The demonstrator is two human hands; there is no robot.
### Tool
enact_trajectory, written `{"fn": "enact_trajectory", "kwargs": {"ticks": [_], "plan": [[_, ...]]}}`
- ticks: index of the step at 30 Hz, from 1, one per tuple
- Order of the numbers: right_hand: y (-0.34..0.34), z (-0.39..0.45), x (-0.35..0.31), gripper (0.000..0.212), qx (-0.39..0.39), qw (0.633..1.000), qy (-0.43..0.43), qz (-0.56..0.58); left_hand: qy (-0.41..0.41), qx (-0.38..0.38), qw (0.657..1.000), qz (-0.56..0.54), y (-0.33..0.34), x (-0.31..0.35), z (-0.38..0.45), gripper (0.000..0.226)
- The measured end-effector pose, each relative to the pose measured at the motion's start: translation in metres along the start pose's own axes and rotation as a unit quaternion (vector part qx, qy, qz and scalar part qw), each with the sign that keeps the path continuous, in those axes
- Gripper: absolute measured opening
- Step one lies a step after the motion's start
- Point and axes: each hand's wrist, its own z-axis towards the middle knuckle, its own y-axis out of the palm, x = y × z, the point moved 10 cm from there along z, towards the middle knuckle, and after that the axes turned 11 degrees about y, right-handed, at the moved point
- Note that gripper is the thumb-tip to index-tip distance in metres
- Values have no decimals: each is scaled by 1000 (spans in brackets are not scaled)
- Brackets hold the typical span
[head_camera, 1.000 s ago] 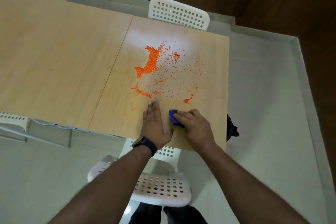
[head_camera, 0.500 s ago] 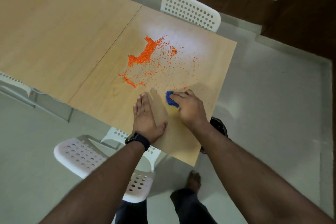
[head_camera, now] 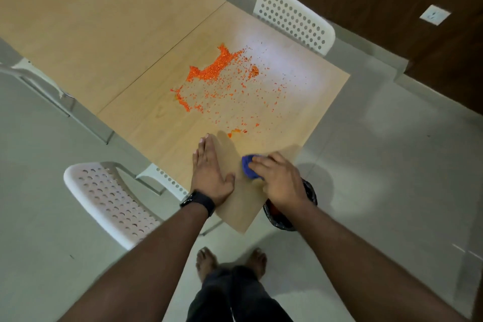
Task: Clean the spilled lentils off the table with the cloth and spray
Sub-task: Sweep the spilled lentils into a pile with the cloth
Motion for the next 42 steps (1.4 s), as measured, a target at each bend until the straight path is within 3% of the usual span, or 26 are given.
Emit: {"fn": "enact_trajectory", "kwargs": {"ticks": [5, 9, 16, 22, 26, 30, 35, 42], "plan": [[-17, 68, 23, 51, -2, 997, 74, -16, 13, -5, 1000, -8, 8, 12, 7, 115], [-31, 52, 13, 55, 12, 999, 33, -17, 9, -6, 1000, -15, 13, 21, 5, 118], [-10, -18, 32, 54, -63, 997, -28, -38, -1, 1, 999, -34, 19, 41, 19, 127], [-33, 64, 57, 53, -37, 997, -51, -38, -64, 45, 997, 0, 35, 50, 36, 132], [-38, 111, 63, 45, -65, 992, -73, -75, -119, 97, 988, 4, 42, 55, 36, 135], [-55, 91, 71, 47, -14, 989, -144, 9, -173, 121, 977, -1, 52, 68, 35, 138], [-30, 39, 113, 46, -66, 977, -204, 1, -189, 144, 971, 7, 63, 80, 31, 131], [-41, 111, 104, 50, -60, 979, -196, 5, -195, 148, 969, 21, 65, 84, 51, 131]]}}
